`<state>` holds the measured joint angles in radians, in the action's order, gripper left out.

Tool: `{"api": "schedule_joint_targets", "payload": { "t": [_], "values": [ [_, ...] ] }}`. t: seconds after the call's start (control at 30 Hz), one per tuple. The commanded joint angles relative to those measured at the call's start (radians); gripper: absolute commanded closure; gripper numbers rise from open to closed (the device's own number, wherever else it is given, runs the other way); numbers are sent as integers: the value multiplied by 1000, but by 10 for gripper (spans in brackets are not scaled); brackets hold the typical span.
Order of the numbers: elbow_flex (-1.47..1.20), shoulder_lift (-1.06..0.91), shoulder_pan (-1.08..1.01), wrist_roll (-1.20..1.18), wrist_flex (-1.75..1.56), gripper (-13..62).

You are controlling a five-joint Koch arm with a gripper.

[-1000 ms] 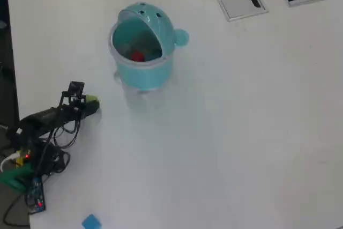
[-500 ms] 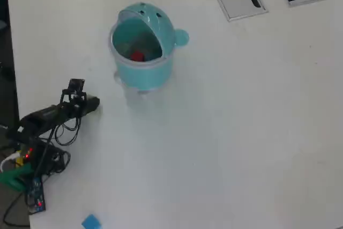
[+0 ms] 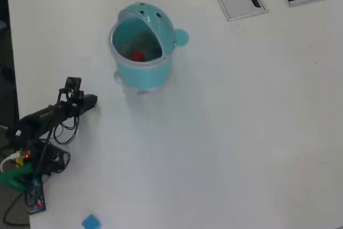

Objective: Grasp RGB lego blocks and put them in the bin one by one.

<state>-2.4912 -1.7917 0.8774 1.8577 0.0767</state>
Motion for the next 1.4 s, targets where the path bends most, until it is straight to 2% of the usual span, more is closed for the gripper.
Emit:
{"api": "schedule_joint_targets", "payload": {
  "t": [0.0, 0.4, 0.53, 0.97, 1.13, 1.37],
  "values": [
    [61, -58, 9, -20, -6, 298],
    [-31, -172, -9, -26, -14, 290],
    [-52, -169, -23, -18, -17, 229],
    [-20, 0, -26, -23, -143, 208],
    [2, 46, -26, -25, -186, 215],
    [5, 52, -25, -54, -242, 319]
  ]
}}
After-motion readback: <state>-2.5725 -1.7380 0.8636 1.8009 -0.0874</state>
